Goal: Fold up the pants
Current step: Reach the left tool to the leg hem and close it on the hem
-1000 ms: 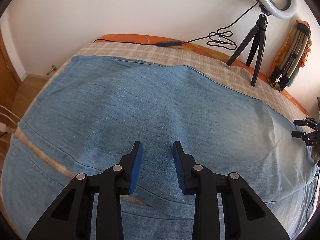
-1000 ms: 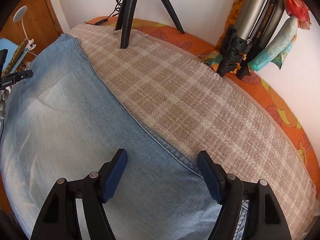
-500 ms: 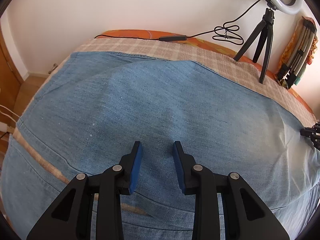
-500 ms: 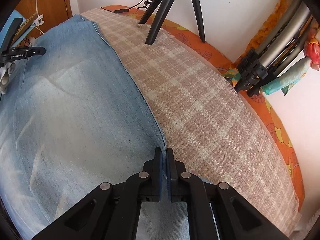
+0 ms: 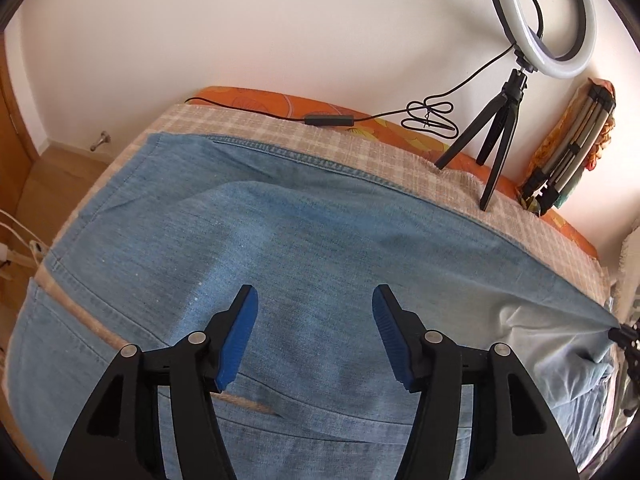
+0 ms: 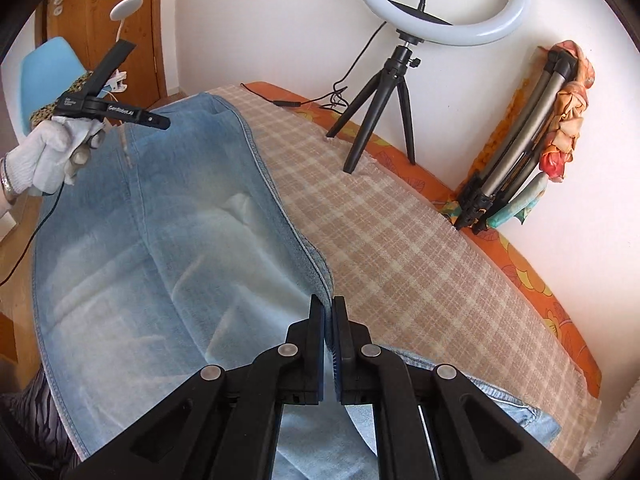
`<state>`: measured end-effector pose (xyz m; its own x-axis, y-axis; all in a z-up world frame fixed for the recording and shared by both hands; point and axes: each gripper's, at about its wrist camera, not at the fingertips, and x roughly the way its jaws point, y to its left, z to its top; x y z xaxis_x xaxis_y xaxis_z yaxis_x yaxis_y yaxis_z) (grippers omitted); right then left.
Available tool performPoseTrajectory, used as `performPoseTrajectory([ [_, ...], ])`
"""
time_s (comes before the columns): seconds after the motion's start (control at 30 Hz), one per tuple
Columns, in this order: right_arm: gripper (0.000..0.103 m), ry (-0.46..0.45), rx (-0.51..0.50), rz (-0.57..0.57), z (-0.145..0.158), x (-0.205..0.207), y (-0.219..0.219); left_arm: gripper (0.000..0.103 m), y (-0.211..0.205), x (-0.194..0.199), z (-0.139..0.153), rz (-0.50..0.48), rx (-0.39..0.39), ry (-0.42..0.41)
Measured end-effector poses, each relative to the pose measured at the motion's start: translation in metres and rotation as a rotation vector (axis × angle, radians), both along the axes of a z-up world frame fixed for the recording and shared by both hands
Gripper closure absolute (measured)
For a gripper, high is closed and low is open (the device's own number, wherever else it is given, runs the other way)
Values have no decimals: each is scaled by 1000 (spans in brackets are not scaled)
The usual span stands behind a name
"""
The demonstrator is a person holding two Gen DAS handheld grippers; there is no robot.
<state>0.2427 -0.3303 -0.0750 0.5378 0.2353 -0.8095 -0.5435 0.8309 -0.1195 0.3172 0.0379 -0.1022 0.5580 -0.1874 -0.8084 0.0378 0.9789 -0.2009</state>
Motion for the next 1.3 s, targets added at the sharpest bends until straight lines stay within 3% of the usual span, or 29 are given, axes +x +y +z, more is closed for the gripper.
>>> performPoseTrajectory([
  [0.1, 102, 6, 10, 21, -10, -33, 13, 34, -5, 3, 13, 1, -51, -4],
  [0.23, 102, 23, 23, 52, -29, -73, 29, 34, -22, 12, 17, -20, -42, 16],
  [0.37, 102, 26, 28, 61, -45, -96, 38, 33, -36, 33, -5, -19, -31, 112],
  [0.53, 102, 25, 22, 66, -57, -105, 43, 33, -34, 58, -31, 75, -41, 225],
  [0.77, 102, 18, 5, 75, -64, -109, 46, 33, -29, 79, -49, 147, -1, 281],
  [0.83, 102, 21, 2, 75, -66, -109, 46, 38, -23, 80, -54, 164, -11, 268],
  [0.93, 102, 27, -4, 72, -69, -107, 46, 71, -12, 79, -55, 202, -30, 224],
  [0.97, 102, 27, -9, 70, -69, -106, 46, 92, -7, 79, -55, 202, -44, 213],
  [1.0, 102, 24, -14, 67, -69, -105, 46, 98, -3, 78, -54, 203, -61, 203],
  [1.3, 102, -71, -13, -3, -37, -97, 35, 99, 32, 52, -22, 218, -204, 50],
])
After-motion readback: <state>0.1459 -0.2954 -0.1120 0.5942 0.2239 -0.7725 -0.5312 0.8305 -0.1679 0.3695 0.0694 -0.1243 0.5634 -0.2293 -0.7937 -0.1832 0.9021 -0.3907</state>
